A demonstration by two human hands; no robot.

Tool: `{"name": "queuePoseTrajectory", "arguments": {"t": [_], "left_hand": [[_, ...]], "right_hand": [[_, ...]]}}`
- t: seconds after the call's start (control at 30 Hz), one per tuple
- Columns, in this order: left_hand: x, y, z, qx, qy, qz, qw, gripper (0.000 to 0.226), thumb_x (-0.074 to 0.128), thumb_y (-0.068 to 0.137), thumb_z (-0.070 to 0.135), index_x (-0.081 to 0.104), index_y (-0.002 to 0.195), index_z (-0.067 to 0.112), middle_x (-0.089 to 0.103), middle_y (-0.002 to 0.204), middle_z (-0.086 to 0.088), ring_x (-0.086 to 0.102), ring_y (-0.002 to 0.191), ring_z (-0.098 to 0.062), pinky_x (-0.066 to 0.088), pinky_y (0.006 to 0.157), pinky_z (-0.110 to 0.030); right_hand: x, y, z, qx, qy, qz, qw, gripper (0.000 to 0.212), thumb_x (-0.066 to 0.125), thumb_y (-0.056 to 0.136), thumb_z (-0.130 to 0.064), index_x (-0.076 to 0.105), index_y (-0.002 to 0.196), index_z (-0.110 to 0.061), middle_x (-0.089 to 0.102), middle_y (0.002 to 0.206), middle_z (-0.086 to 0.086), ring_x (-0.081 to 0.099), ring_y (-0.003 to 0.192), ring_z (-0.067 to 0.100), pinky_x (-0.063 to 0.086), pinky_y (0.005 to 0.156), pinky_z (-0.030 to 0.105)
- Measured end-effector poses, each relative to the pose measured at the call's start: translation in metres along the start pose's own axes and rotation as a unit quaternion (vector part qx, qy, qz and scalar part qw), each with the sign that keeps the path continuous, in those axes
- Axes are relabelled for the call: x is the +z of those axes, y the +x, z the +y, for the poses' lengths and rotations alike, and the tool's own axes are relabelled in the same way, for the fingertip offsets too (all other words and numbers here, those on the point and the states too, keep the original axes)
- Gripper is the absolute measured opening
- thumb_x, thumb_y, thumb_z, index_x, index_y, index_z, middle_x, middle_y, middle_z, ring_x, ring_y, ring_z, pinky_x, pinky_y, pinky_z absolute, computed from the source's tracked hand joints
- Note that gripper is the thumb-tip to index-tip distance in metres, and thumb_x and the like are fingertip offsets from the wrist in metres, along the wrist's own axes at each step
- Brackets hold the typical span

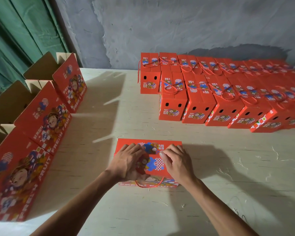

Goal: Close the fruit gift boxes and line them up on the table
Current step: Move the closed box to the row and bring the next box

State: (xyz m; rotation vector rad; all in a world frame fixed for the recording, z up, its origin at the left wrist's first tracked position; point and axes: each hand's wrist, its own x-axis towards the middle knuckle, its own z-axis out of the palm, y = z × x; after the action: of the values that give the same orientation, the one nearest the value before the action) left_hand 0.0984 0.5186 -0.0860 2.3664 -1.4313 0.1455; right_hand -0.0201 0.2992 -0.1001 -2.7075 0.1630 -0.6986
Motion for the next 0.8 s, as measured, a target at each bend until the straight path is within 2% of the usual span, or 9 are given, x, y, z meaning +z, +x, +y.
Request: {"name": "queuePoseTrajectory", "arguments": {"t": [0.13,0.17,0.23,0.37,0.47,0.57,0.63,0.73,0.8], "left_hand": [[0.002,-0.005,-0.001,0.031,-0.001,0.025,0.999,0.075,0.059,0.081,0.083,0.065,0.129,0.026,0.059,0.111,0.007,0.053,0.09,-0.019,0.043,0.078,-0.035],[0.001,-0.005,0.0,0.026,-0.005,0.029,0.999,0.064,0.054,0.091,0.076,0.065,0.132,0.029,0.059,0.11,0.007,0.052,0.09,-0.018,0.043,0.078,-0.035],[-0.001,-0.002,0.003,-0.008,-0.024,0.037,0.999,0.038,0.046,0.105,0.055,0.069,0.126,0.034,0.059,0.104,0.011,0.051,0.088,-0.016,0.043,0.074,-0.035],[-0.002,0.006,0.006,-0.073,-0.08,0.041,0.993,0.021,0.061,0.099,0.042,0.079,0.102,0.034,0.06,0.089,0.011,0.053,0.082,-0.016,0.044,0.069,-0.036],[-0.005,0.01,0.006,-0.082,-0.1,0.02,0.991,0.019,0.063,0.098,0.039,0.076,0.087,0.031,0.057,0.087,0.011,0.05,0.082,-0.015,0.044,0.07,-0.036],[-0.006,0.014,0.007,-0.06,-0.094,-0.021,0.994,0.024,0.054,0.101,0.036,0.07,0.085,0.026,0.056,0.092,0.008,0.046,0.085,-0.016,0.044,0.074,-0.042],[-0.006,0.015,0.007,-0.049,-0.091,-0.015,0.995,0.021,0.055,0.102,0.032,0.071,0.09,0.025,0.058,0.094,0.006,0.044,0.084,-0.017,0.044,0.074,-0.043],[-0.005,0.011,0.015,-0.079,-0.101,0.021,0.991,0.015,0.063,0.1,0.028,0.076,0.105,0.026,0.065,0.099,0.005,0.05,0.084,-0.021,0.044,0.074,-0.041],[-0.006,0.008,0.021,-0.114,-0.116,0.047,0.986,0.012,0.067,0.098,0.029,0.077,0.1,0.025,0.068,0.096,0.005,0.053,0.083,-0.022,0.045,0.075,-0.042]], "right_hand": [[-0.006,-0.001,-0.003,0.002,-0.002,-0.016,1.0,0.028,0.054,0.103,-0.04,0.07,0.091,-0.021,0.058,0.087,-0.008,0.053,0.081,0.018,0.044,0.07,0.036],[-0.007,0.0,-0.004,0.004,0.001,-0.022,1.0,0.027,0.054,0.103,-0.041,0.07,0.091,-0.022,0.058,0.087,-0.008,0.053,0.081,0.018,0.043,0.07,0.036],[-0.009,0.003,-0.005,0.013,0.013,-0.034,0.999,0.026,0.057,0.101,-0.041,0.069,0.091,-0.021,0.059,0.087,-0.008,0.054,0.081,0.018,0.043,0.07,0.035],[-0.008,0.005,0.0,0.022,0.026,-0.043,0.999,0.022,0.067,0.098,-0.036,0.072,0.089,-0.017,0.061,0.084,-0.007,0.054,0.078,0.017,0.044,0.068,0.035],[-0.006,0.003,0.003,0.008,0.02,-0.044,0.999,0.021,0.068,0.098,-0.035,0.076,0.093,-0.017,0.061,0.083,-0.007,0.054,0.076,0.019,0.046,0.066,0.037],[-0.006,0.005,0.005,-0.002,0.014,-0.048,0.999,0.03,0.057,0.102,-0.041,0.075,0.095,-0.019,0.06,0.086,-0.009,0.053,0.079,0.018,0.045,0.068,0.038],[-0.006,0.006,0.003,-0.003,0.013,-0.055,0.998,0.034,0.052,0.103,-0.043,0.074,0.096,-0.019,0.06,0.087,-0.008,0.052,0.081,0.018,0.045,0.069,0.038],[-0.006,0.004,0.0,0.004,0.008,-0.042,0.999,0.029,0.057,0.101,-0.04,0.074,0.096,-0.018,0.061,0.087,-0.008,0.053,0.081,0.018,0.044,0.069,0.035],[-0.007,0.002,-0.002,0.034,0.032,-0.027,0.999,0.024,0.065,0.098,-0.04,0.076,0.094,-0.019,0.061,0.086,-0.009,0.055,0.081,0.016,0.043,0.07,0.033]]}}
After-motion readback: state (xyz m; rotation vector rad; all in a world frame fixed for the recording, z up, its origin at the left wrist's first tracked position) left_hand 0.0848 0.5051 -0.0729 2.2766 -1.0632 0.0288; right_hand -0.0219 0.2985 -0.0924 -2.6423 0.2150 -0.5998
